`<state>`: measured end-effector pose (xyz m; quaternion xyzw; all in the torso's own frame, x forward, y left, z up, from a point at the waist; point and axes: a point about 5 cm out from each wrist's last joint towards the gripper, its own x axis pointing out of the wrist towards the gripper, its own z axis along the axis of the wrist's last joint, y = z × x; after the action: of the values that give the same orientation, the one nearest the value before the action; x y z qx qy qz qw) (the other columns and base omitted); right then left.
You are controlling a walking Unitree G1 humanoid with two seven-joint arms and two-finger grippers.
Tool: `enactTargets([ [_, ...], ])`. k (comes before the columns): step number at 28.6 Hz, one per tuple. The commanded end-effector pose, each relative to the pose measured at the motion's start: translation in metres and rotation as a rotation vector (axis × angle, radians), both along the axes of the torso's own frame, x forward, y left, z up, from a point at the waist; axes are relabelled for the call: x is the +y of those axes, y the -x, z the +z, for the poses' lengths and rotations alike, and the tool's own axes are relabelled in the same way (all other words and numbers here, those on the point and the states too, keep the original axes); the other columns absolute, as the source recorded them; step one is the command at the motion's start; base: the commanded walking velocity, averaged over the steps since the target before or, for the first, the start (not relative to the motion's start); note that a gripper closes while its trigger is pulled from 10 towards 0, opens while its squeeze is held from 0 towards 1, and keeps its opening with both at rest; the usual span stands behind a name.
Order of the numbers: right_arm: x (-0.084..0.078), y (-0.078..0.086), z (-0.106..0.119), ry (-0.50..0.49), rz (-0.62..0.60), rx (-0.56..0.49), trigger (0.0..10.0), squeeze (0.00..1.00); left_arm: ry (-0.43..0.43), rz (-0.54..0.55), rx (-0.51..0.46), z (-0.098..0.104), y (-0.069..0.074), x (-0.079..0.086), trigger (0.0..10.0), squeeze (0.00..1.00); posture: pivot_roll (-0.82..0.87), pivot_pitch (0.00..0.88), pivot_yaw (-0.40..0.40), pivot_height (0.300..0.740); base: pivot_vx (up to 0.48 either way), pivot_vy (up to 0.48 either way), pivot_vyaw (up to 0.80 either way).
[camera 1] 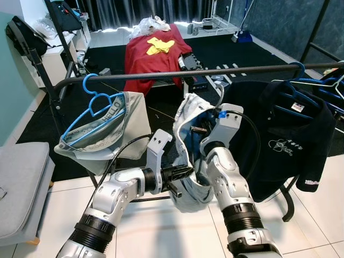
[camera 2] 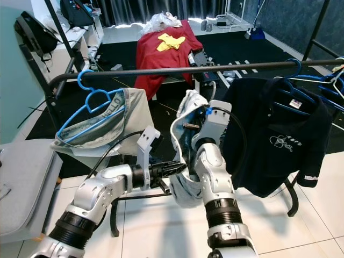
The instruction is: Hang hanger
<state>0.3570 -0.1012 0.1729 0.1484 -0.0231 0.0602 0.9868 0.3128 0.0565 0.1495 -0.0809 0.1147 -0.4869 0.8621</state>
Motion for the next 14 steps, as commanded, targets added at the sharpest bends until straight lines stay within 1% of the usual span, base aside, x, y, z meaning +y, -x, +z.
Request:
enactTargets([
  [1,0.014,0.005,-0.003,-0.001,0.096,0.017,10.0,0.0,0.024,0.031,-0.029,0.008,-0.006,0.002,0.0,0.0,-0.07,0.092,0.041,0.74,0.0,0.0,0.0],
  [3,0.014,0.005,-0.003,-0.001,0.096,0.017,10.0,0.0,0.024,0.031,-0.029,0.008,-0.006,0.002,0.0,0.0,-0.07,0.092,0.041,0.74,0.0,0.0,0.0],
  [4,0.016,0.007,-0.005,0.012,0.124,0.023,10.0,0.0,0.037,0.037,-0.031,0.013,-0.008,0.003,0.0,0.0,-0.07,0.091,0.042,0.74,0.0,0.0,0.0],
  [5,0.016,0.007,-0.005,0.012,0.124,0.023,10.0,0.0,0.037,0.037,-0.031,0.013,-0.008,0.003,0.0,0.0,-0.07,0.091,0.042,0.74,0.0,0.0,0.0],
  [6,0.008,0.008,-0.014,0.07,0.108,0.023,10.0,0.0,0.072,0.014,-0.03,0.025,-0.007,0.009,0.0,0.0,-0.06,0.086,0.041,0.74,0.0,0.0,0.0],
  [8,0.008,0.008,-0.014,0.07,0.108,0.023,10.0,0.0,0.072,0.014,-0.03,0.025,-0.007,0.009,0.0,0.0,-0.06,0.086,0.041,0.74,0.0,0.0,0.0],
  [11,0.002,0.009,-0.018,0.105,0.089,0.025,10.0,0.0,0.1,0.006,-0.025,0.031,-0.006,0.013,0.0,0.0,-0.06,0.084,0.041,0.74,0.0,0.0,0.0],
  [13,0.002,0.009,-0.018,0.105,0.089,0.025,10.0,0.0,0.1,0.006,-0.025,0.031,-0.006,0.013,0.0,0.0,-0.06,0.084,0.041,0.74,0.0,0.0,0.0],
  [14,0.0,0.009,-0.02,0.155,0.078,0.015,10.0,0.0,0.139,0.017,-0.012,0.035,-0.006,0.016,0.0,0.0,-0.06,0.079,0.042,0.74,0.0,0.0,0.0],
])
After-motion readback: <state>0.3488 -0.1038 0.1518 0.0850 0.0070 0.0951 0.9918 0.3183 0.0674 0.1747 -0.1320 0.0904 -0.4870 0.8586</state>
